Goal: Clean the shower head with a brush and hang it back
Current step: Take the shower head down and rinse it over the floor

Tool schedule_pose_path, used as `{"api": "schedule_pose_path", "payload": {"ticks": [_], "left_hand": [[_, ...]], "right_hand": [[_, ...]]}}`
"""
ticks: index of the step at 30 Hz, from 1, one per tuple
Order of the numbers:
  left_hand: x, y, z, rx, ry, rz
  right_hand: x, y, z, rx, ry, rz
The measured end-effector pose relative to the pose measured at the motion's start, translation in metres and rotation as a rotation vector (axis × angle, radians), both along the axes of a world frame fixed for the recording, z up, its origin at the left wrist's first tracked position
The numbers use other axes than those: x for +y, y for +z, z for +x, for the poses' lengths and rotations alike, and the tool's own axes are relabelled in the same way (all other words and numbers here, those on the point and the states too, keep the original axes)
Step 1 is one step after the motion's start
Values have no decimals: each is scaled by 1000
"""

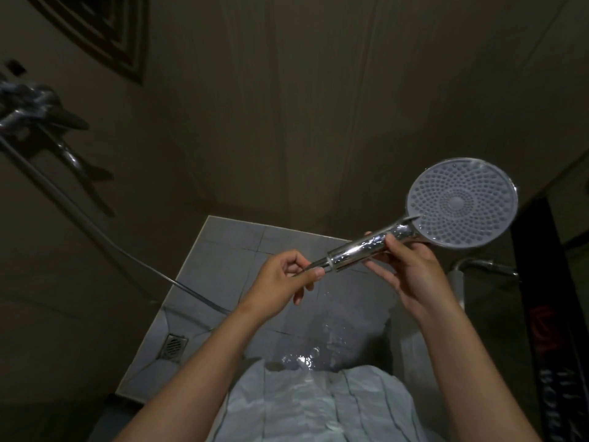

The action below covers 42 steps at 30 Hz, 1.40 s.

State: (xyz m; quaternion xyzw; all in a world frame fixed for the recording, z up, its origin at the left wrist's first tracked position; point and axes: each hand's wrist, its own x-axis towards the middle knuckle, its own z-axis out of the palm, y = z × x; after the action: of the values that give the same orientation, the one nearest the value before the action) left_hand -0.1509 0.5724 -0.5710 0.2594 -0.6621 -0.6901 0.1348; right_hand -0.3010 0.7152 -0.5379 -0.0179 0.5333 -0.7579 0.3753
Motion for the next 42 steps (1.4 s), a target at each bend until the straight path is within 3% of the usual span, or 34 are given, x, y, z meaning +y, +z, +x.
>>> {"api": "schedule_pose_path", "payload": {"ticks": [21,27,33,42], "left_hand": [[2,3,1,-127,-108,-164],[3,9,0,-177,-114,-122],[0,9,0,-114,-77,-58],[1,4,2,-34,14,-173]], "right_hand": [[0,2,1,6,-1,15],[-1,3,1,20,1,9],[-1,2,2,26,2,25],[1,6,2,-1,1,5]]}}
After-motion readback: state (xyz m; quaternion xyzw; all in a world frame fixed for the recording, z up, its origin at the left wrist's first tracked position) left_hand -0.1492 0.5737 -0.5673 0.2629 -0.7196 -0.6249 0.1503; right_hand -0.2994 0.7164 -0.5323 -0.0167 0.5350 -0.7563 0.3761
